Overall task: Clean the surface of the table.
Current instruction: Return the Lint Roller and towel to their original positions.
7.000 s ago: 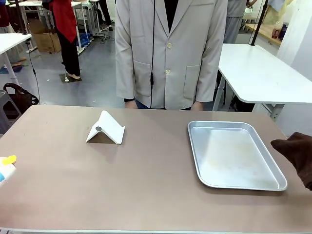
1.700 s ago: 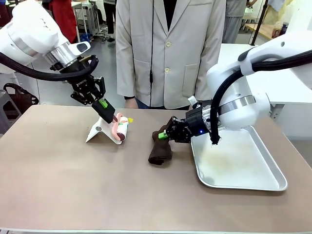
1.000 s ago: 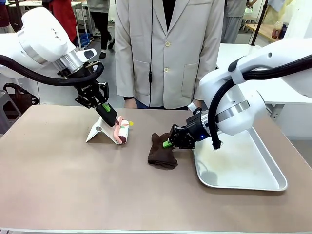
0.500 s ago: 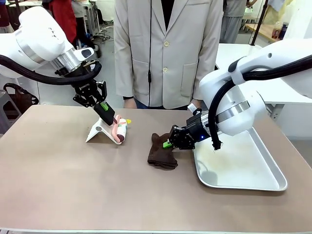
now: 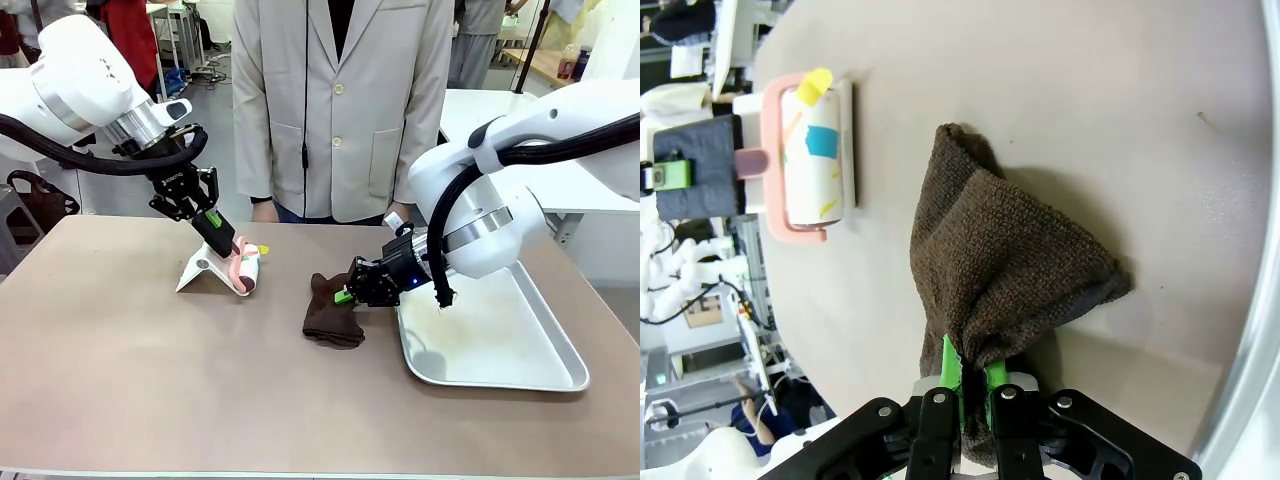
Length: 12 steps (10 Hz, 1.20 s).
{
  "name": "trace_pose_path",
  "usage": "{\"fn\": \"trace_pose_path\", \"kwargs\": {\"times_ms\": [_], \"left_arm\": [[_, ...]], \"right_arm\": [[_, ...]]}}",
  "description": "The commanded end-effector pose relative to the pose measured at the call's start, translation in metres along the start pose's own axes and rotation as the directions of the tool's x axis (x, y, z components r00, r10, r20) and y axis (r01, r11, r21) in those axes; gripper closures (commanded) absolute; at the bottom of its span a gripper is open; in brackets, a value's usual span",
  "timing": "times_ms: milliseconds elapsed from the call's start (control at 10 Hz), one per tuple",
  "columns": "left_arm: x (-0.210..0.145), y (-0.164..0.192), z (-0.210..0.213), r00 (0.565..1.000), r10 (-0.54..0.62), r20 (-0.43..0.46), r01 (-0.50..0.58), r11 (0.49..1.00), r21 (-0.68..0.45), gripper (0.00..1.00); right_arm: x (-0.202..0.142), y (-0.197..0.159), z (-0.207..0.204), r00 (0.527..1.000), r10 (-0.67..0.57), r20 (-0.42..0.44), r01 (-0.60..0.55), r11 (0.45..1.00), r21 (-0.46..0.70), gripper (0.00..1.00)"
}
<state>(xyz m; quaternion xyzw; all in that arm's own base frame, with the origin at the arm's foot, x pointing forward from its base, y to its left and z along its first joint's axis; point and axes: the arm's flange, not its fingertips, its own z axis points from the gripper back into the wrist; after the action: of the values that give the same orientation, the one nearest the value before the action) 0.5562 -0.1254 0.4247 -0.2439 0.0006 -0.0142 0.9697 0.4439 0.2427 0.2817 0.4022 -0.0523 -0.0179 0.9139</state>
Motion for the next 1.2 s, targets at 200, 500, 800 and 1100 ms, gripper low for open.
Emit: {"fn": "trace_pose_path", "kwargs": {"times_ms": [200, 500, 800, 1100], "left_arm": [[0.001, 0.007, -0.002, 0.999, 0.042, 0.007, -0.042, 0.999, 0.025, 0.29], [0.002, 0.012, 0.001, 0.999, 0.044, 0.009, -0.044, 0.998, 0.047, 0.00], [0.002, 0.016, 0.009, 0.998, 0.058, 0.030, -0.059, 0.997, 0.050, 0.00], [-0.008, 0.024, 0.033, 0.997, 0.062, 0.048, -0.062, 0.998, 0.009, 0.00]], "right_arm": [[-0.001, 0.000, 0.000, 1.000, -0.010, -0.023, 0.010, 1.000, 0.003, 0.66], [0.000, -0.001, 0.001, 0.999, -0.030, -0.035, 0.030, 1.000, 0.006, 0.00], [0.002, -0.004, 0.005, 0.998, -0.046, -0.031, 0.046, 0.999, 0.012, 0.00], [-0.004, 0.008, 0.022, 1.000, 0.002, -0.022, -0.001, 1.000, 0.029, 0.00]]}}
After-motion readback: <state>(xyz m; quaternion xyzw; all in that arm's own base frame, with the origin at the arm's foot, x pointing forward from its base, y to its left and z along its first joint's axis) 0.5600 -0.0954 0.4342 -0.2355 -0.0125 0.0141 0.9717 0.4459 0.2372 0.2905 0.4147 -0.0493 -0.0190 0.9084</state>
